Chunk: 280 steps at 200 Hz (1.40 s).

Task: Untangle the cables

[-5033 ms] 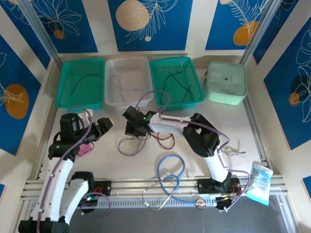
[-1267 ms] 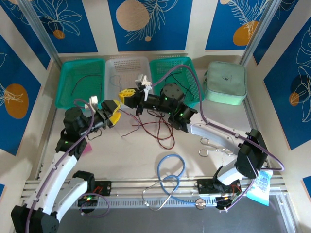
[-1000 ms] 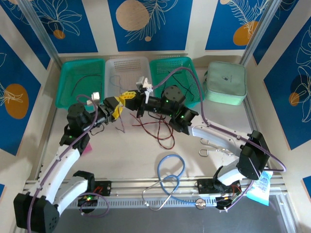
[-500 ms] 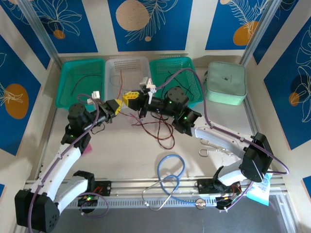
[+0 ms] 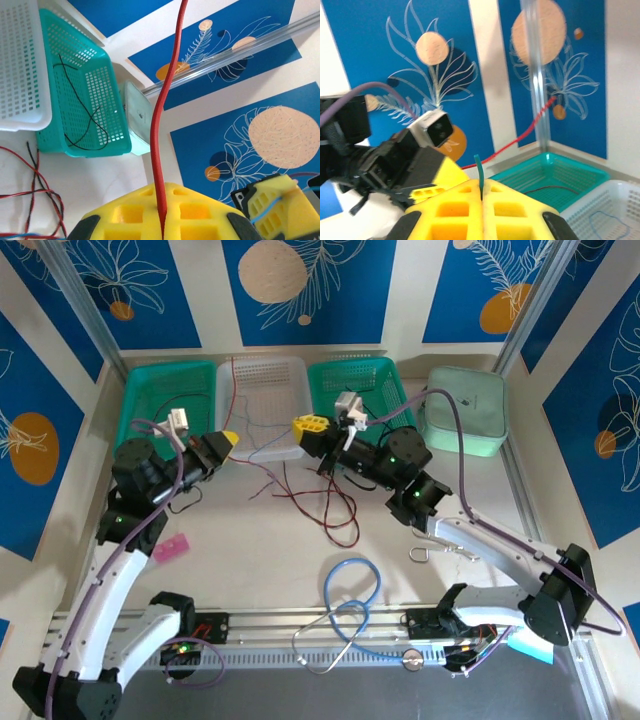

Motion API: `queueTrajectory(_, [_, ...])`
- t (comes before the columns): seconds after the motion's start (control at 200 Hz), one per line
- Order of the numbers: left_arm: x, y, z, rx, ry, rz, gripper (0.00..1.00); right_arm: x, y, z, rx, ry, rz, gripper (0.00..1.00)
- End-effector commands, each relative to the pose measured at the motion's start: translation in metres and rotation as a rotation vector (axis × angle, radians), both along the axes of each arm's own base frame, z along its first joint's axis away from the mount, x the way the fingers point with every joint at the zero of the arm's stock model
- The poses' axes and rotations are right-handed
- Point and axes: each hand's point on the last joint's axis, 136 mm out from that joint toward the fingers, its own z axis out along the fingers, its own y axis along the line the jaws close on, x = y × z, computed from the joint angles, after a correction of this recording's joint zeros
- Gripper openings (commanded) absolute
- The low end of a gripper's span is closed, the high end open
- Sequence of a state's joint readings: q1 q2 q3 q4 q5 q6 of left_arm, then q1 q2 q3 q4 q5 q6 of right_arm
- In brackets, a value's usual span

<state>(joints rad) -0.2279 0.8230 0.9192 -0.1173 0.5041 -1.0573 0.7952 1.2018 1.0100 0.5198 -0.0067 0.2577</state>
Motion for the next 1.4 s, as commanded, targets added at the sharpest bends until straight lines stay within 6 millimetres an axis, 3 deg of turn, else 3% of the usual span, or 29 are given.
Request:
queueTrajectory(0.0, [-0.006, 0.005, 0.005, 0.09, -0.033, 0.016, 0.0, 0.013, -0.032, 0.019, 0.062, -0.036, -0.159, 0.0])
queueTrajectory(0.235, [-0.022, -0.003, 0.03, 0.207, -0.149, -0.079, 0.0, 0.03, -0.068, 0.017, 0.086, 0.039, -0.305, 0.0])
queueTrajectory(0.44, [-0.034, 0.005, 0.045, 0.297, -0.276, -0.058, 0.0, 0.038, -0.094, 0.014, 0.092, 0.058, -0.393, 0.0])
queueTrajectory(0.765, [-0.032, 0.011, 0.045, 0.385, -0.258, -0.043, 0.0, 0.045, -0.153, 0.001, 0.101, 0.112, -0.543, 0.0])
queueTrajectory(1.191, [-0.006, 0.063, 0.039, 0.485, -0.198, 0.217, 0.0, 0.05, -0.218, -0.032, 0.102, 0.252, -0.714, 0.0])
queueTrajectory(1.396, [0.011, 0.085, 0.036, 0.449, -0.183, 0.319, 0.0, 0.051, -0.243, -0.035, 0.111, 0.281, -0.792, 0.0])
